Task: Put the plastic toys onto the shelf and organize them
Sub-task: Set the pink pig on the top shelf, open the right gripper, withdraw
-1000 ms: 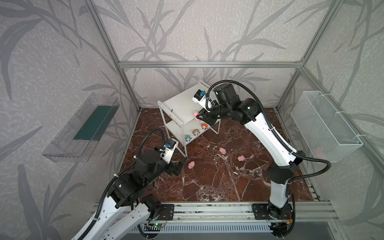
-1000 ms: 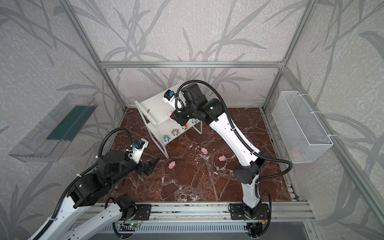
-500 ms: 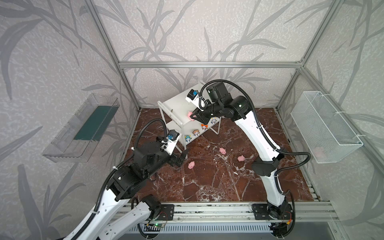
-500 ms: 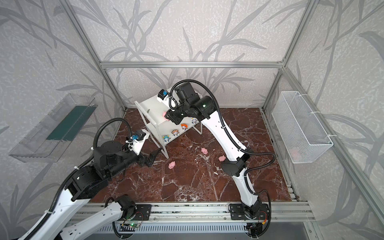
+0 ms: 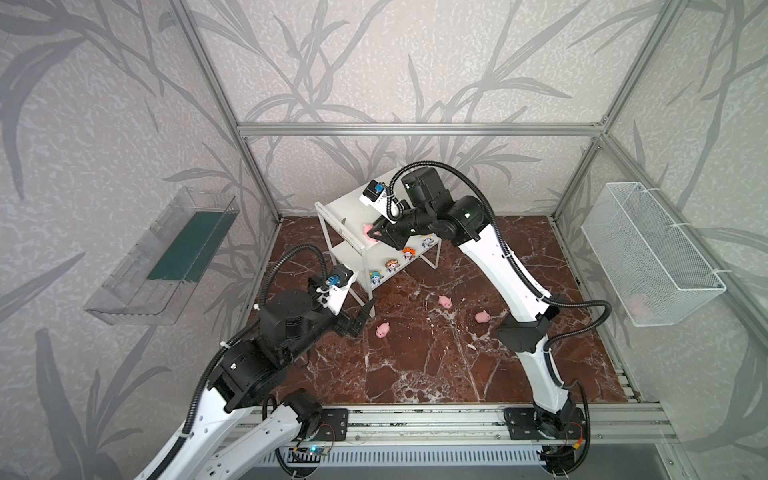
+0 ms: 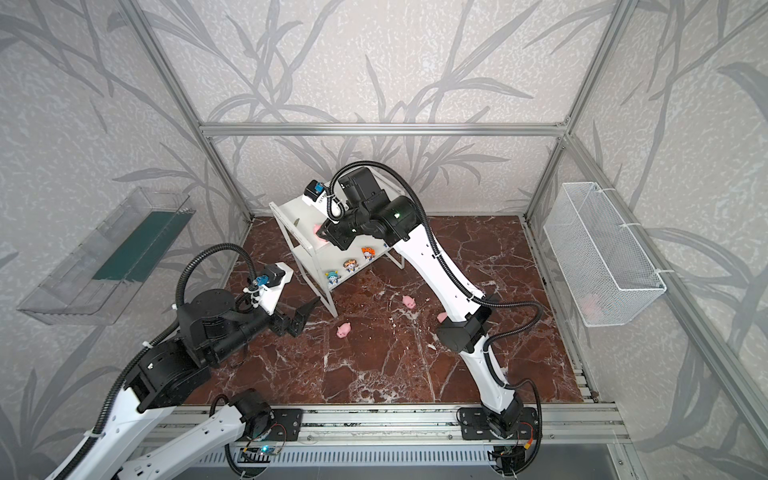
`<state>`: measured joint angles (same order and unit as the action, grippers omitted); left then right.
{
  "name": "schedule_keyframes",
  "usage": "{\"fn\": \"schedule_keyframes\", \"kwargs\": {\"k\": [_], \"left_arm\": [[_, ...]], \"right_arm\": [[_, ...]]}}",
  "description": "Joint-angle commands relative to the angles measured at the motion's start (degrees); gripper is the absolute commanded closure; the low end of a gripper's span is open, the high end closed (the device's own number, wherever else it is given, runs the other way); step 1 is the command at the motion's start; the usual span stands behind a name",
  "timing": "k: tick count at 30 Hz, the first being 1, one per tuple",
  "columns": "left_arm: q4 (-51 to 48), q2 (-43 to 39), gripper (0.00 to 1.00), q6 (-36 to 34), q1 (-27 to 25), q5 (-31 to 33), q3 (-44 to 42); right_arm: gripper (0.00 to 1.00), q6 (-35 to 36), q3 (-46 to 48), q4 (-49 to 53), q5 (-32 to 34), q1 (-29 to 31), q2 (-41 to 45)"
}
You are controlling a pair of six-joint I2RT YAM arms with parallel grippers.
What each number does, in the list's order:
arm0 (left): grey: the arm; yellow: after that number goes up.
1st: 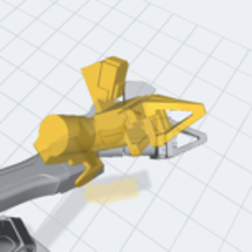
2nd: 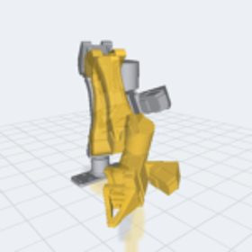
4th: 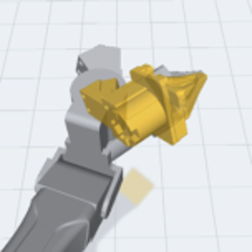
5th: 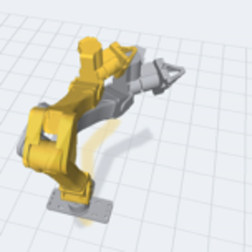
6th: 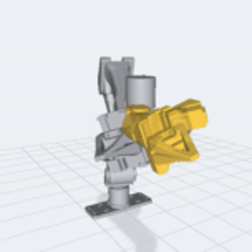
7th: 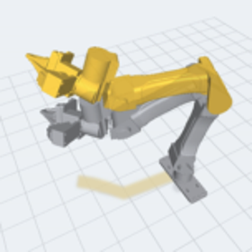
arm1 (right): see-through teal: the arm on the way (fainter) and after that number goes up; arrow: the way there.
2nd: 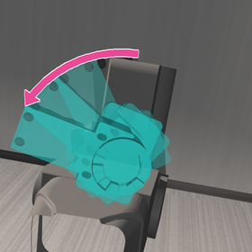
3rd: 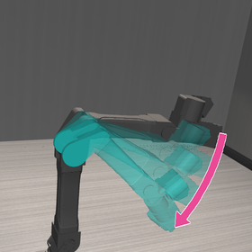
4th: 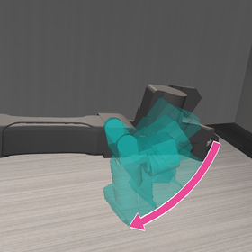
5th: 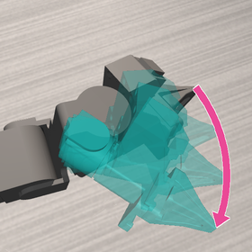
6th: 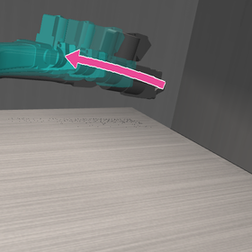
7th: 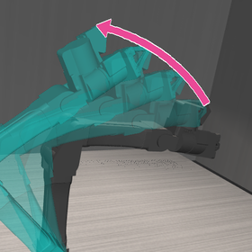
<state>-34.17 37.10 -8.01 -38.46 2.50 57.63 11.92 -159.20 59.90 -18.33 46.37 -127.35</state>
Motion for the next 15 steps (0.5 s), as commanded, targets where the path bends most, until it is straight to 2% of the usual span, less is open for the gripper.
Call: {"fn": "schedule_keyframes", "kwargs": {"k": [1, 4, 8, 15], "left_arm": [[0.6, -0.7, 0.01, -0.3, 0.2, 0.4, -0.8], [0.2, -1.1, 0.01, 1.8, 0.2, 0.2, -1.7], [0.4, -2.0, 0.01, 8.0, 0.2, 0.9, -4.2], [3.9, -1.7, 0.01, 18.6, 0.1, 1.2, -11.1]], "right_arm": [[0.67, -0.7, -2.1, -1.1, -0.9, 0.3, -1.8], [0.63, -0.7, -2.4, -1.1, -1.0, 0.4, -2.1], [0.59, -0.7, -2.5, -1.9, -0.3, 0.4, -2.0], [0.40, 0.3, -2.8, -5.2, 2.6, 0.1, 0.9]]}}
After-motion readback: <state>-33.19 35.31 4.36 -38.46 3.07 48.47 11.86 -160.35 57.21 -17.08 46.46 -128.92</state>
